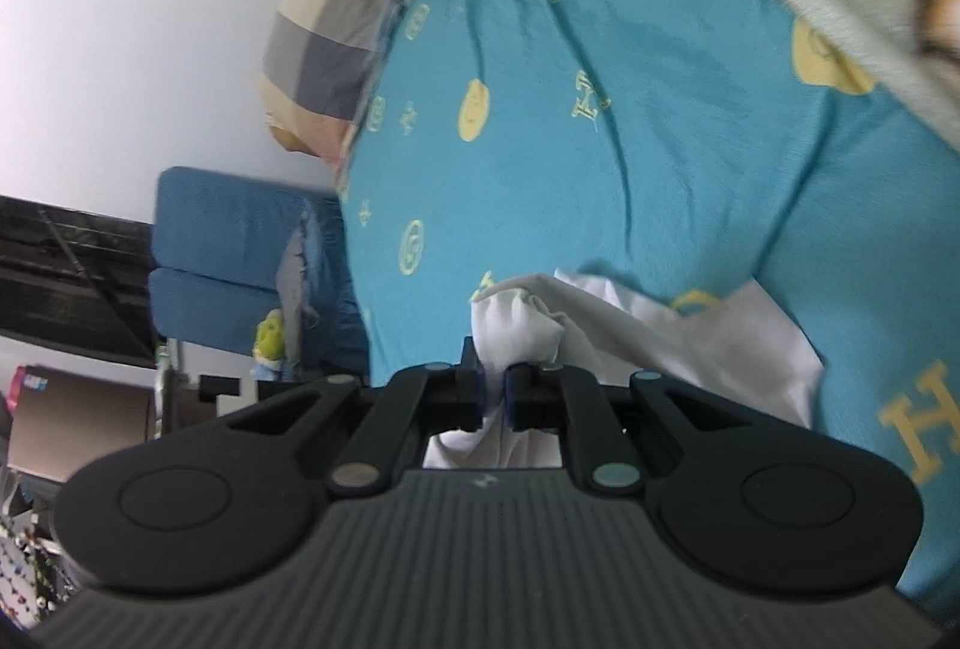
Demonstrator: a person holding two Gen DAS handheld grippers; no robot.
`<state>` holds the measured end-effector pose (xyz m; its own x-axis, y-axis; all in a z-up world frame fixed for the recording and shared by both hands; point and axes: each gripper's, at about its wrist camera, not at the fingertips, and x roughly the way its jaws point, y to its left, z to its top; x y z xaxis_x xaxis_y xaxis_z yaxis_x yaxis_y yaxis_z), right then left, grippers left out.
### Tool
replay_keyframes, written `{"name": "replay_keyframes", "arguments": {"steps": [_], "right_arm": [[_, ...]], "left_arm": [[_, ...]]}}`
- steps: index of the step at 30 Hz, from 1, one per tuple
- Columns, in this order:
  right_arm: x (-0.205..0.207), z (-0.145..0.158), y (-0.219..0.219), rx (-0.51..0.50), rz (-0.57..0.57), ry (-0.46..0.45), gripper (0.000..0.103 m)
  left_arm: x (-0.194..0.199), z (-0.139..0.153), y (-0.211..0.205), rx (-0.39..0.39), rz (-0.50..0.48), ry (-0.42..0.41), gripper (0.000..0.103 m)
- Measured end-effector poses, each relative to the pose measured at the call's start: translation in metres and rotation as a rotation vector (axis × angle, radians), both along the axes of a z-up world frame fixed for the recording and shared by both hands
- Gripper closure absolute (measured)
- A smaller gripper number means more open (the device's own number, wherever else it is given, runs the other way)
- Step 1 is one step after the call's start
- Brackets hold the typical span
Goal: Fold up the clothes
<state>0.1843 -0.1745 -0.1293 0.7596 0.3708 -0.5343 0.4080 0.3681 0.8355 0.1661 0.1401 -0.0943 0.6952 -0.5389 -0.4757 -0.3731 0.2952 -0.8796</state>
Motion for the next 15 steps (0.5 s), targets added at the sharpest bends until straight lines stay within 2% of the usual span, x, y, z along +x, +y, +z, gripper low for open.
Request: {"name": "replay_keyframes", "arguments": {"steps": [5,9,15], "right_arm": [[0.039,-0.034,-0.004,0.014,0.019,0.036,0.093],[0.055,-0.060,-0.006,0.037,0.047,0.057,0.093],[0.059,-0.066,-0.007,0.019,0.105,0.032,0.091]], "left_arm": [[0.044,-0.031,-0.002,0.065,-0.024,0.021,0.086],[0.061,-0.053,-0.004,0.120,-0.035,0.036,0.086],[0.069,-0.062,-0.005,0.154,-0.057,0.023,0.086]]}}
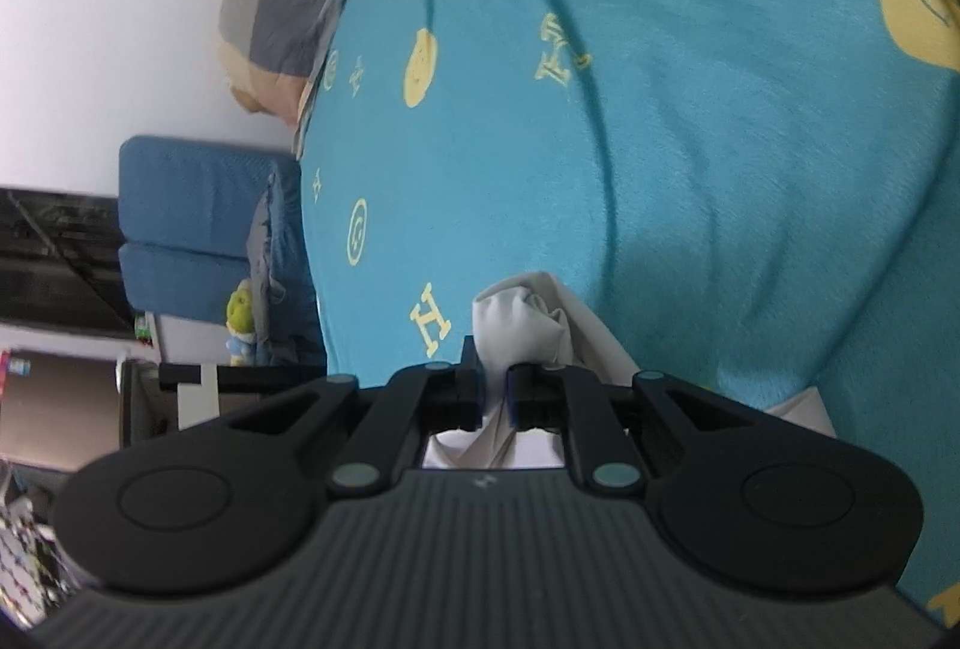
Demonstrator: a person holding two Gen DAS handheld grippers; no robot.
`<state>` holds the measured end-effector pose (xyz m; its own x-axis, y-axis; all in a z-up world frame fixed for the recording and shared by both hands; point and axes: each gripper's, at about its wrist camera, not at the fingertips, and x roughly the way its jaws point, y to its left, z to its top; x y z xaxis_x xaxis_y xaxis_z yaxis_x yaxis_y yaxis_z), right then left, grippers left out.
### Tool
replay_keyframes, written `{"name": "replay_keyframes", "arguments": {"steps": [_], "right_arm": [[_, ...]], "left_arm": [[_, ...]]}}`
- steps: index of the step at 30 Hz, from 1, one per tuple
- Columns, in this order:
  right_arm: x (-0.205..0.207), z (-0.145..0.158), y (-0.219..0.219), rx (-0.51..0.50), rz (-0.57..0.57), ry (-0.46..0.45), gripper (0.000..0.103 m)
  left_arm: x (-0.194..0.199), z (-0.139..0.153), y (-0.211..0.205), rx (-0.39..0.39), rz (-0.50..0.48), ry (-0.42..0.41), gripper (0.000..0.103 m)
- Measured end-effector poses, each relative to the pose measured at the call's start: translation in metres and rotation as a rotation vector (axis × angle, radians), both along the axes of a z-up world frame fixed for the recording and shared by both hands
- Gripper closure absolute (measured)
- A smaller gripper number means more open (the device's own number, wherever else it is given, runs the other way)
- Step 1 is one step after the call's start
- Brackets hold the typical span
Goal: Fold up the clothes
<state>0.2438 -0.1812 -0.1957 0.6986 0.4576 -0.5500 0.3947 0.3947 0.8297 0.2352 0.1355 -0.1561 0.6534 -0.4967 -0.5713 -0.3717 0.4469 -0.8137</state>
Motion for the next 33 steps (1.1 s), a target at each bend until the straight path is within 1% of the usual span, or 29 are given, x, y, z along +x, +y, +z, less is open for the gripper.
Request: {"name": "replay_keyframes", "arguments": {"steps": [3,4,5,6,7,8,9,11,12,16,18,19,21,24,28,30,33], "right_arm": [[-0.002,0.009,0.003,-0.043,0.033,-0.032,0.089],[-0.004,0.012,0.004,-0.059,0.044,-0.047,0.084],[-0.006,0.016,0.005,-0.075,0.055,-0.066,0.078],[-0.008,0.020,0.007,-0.090,0.062,-0.087,0.065],[-0.011,0.024,0.009,-0.104,0.070,-0.107,0.046],[-0.013,0.027,0.011,-0.117,0.073,-0.130,0.037],[-0.016,0.031,0.012,-0.132,0.071,-0.157,0.026],[-0.020,0.040,0.018,-0.184,0.094,-0.209,0.025],[-0.022,0.044,0.023,-0.225,0.119,-0.238,0.025],[-0.023,0.059,0.045,-0.464,0.210,-0.342,0.025],[-0.018,0.060,0.057,-0.595,0.251,-0.367,0.025],[-0.013,0.058,0.063,-0.639,0.272,-0.372,0.026],[-0.002,0.050,0.068,-0.677,0.301,-0.356,0.026],[0.009,0.035,0.074,-0.719,0.337,-0.327,0.026],[0.016,0.017,0.084,-0.784,0.394,-0.294,0.027],[0.016,0.014,0.087,-0.794,0.399,-0.293,0.027],[0.013,0.017,0.085,-0.784,0.386,-0.292,0.027]], "left_arm": [[-0.002,0.004,-0.003,0.039,-0.017,-0.029,0.086],[-0.004,0.007,-0.004,0.056,-0.023,-0.040,0.084],[-0.006,0.011,-0.006,0.081,-0.035,-0.052,0.080],[-0.007,0.015,-0.009,0.111,-0.051,-0.069,0.077],[-0.009,0.020,-0.011,0.146,-0.066,-0.088,0.067],[-0.012,0.027,-0.015,0.187,-0.076,-0.111,0.054],[-0.016,0.034,-0.018,0.229,-0.086,-0.135,0.048],[-0.023,0.049,-0.026,0.323,-0.113,-0.190,0.032],[-0.027,0.055,-0.031,0.371,-0.134,-0.217,0.029],[-0.034,0.070,-0.055,0.584,-0.226,-0.283,0.026],[-0.032,0.067,-0.066,0.678,-0.269,-0.290,0.025],[-0.031,0.065,-0.070,0.716,-0.287,-0.291,0.025],[-0.029,0.059,-0.075,0.771,-0.311,-0.288,0.025],[-0.026,0.049,-0.079,0.817,-0.348,-0.272,0.025],[-0.020,0.034,-0.082,0.841,-0.380,-0.256,0.025],[-0.019,0.030,-0.083,0.854,-0.386,-0.258,0.025],[-0.021,0.032,-0.085,0.869,-0.386,-0.259,0.025]]}}
